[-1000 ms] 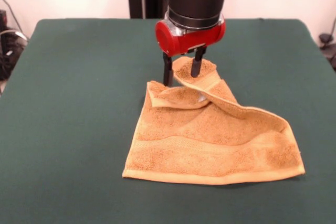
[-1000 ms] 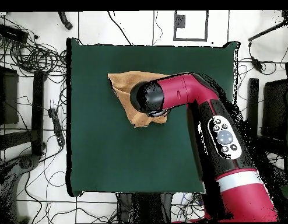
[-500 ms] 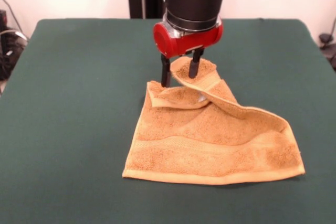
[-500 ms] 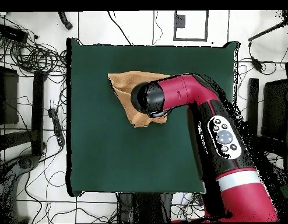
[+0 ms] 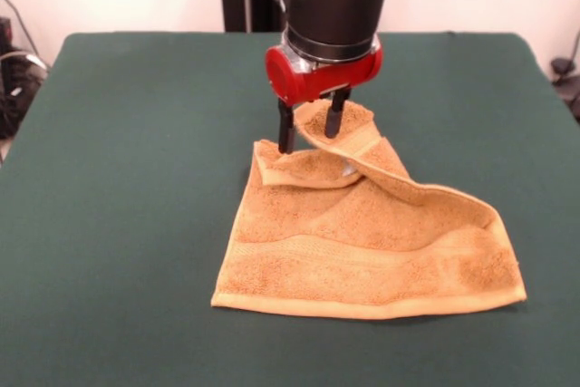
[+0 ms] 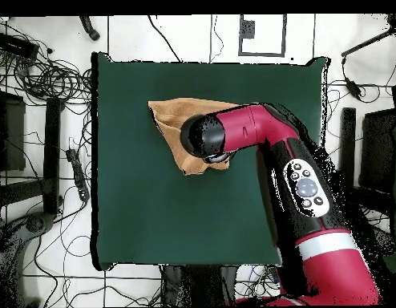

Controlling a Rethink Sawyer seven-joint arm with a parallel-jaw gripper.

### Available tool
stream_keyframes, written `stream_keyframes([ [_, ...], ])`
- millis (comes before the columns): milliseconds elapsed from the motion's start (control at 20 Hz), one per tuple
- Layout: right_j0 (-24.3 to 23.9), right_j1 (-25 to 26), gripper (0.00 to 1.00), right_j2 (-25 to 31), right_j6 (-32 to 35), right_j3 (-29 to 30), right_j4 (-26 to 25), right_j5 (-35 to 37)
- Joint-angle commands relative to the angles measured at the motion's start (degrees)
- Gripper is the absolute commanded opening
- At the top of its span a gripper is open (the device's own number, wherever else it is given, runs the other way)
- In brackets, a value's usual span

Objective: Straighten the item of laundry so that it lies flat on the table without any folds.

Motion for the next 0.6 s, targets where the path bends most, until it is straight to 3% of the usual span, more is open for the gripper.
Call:
stream_keyframes([
  [50, 2.9, 4.4, 1.00, 0.8, -4.1, 5.1, -2.4, -2.5],
  [600, 4.4, 5.3, 1.00, 0.3, -3.1, 4.0, -2.6, -2.3],
])
